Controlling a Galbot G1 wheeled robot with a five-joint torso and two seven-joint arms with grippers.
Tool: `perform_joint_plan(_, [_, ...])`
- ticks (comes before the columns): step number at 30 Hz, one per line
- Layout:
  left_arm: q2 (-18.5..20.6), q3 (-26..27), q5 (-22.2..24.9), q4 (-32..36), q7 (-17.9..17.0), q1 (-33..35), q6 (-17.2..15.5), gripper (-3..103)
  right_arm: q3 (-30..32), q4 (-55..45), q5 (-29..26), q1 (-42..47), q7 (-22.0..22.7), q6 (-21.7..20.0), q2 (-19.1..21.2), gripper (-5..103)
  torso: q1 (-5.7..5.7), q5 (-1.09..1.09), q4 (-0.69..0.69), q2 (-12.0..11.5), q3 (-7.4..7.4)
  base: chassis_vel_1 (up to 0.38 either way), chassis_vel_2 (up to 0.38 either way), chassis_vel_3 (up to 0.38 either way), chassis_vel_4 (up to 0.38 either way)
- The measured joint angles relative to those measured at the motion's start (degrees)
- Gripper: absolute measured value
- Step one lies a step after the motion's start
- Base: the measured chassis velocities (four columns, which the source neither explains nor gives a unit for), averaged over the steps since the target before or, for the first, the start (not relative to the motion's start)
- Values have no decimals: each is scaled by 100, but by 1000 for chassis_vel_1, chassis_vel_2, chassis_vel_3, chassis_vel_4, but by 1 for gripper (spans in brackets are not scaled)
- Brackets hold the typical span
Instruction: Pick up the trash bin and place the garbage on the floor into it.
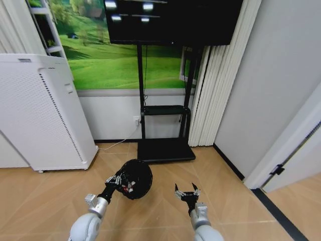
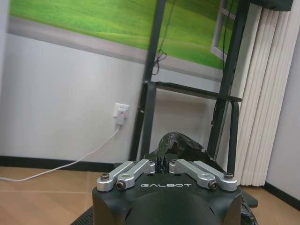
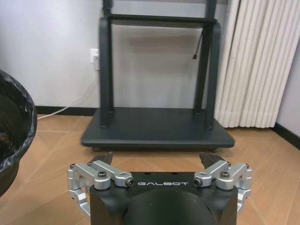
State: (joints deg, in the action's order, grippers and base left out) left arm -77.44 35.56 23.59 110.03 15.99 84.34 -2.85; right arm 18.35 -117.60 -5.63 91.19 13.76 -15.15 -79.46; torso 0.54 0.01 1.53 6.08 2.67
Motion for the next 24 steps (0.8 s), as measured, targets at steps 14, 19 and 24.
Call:
perform_joint_plan(14, [-94,-65,-22,-65,6,-17,15,7,-15,151,-185,65,-91,357,-25,100,0,-7,2,1,-1,611,71,-609,-63])
perform_joint_plan(19, [-144,-15,-17,-39,-4,46,21,7,-35,210,-198,51,-164,436,-41,100,0,-3,0,0,-1,190,44,-219,-35])
perform_joint_plan(24, [-396,26,153,-14,-1245,32,-75,7,-66,282,-197,10,-184,479,-52,100,0,0,1,0,1,-43,-5,26,4])
